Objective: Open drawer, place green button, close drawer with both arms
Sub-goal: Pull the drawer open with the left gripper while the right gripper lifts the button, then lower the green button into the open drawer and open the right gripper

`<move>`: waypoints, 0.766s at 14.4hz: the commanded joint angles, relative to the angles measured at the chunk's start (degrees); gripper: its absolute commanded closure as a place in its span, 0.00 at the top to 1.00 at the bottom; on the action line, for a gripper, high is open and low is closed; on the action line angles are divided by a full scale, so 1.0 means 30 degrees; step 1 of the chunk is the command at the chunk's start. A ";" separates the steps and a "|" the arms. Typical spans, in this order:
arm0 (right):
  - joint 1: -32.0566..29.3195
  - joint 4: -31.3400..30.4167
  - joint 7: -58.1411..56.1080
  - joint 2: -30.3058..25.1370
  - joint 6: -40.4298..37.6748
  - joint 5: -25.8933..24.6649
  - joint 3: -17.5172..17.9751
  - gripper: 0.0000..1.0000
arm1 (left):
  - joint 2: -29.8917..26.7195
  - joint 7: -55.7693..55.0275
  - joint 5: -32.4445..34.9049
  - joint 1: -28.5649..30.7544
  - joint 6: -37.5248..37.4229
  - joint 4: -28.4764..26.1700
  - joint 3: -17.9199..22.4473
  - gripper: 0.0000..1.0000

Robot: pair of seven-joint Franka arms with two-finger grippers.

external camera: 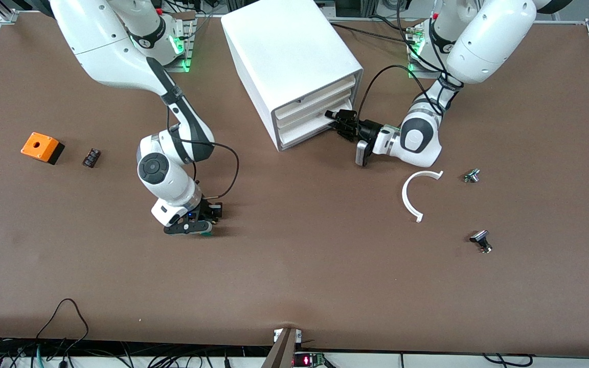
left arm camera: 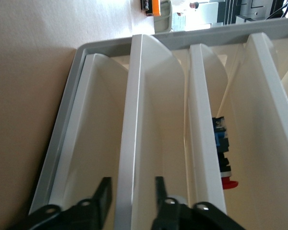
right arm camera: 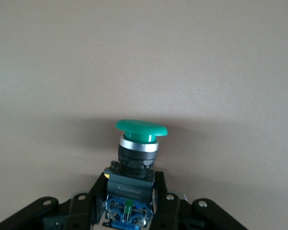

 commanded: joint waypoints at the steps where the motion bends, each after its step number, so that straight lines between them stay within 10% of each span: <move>1: 0.0438 0.1131 0.0294 -0.0528 -0.1782 -0.0174 -0.0077 0.00 | -0.0070 0.0867 -0.0515 0.0153 0.0054 -0.0198 0.0025 0.00; 11: 0.3455 0.7492 0.4975 -0.0411 -0.9200 0.0061 -0.0047 0.00 | 0.0515 -0.1091 0.1093 0.1413 0.0083 0.2991 0.1839 0.00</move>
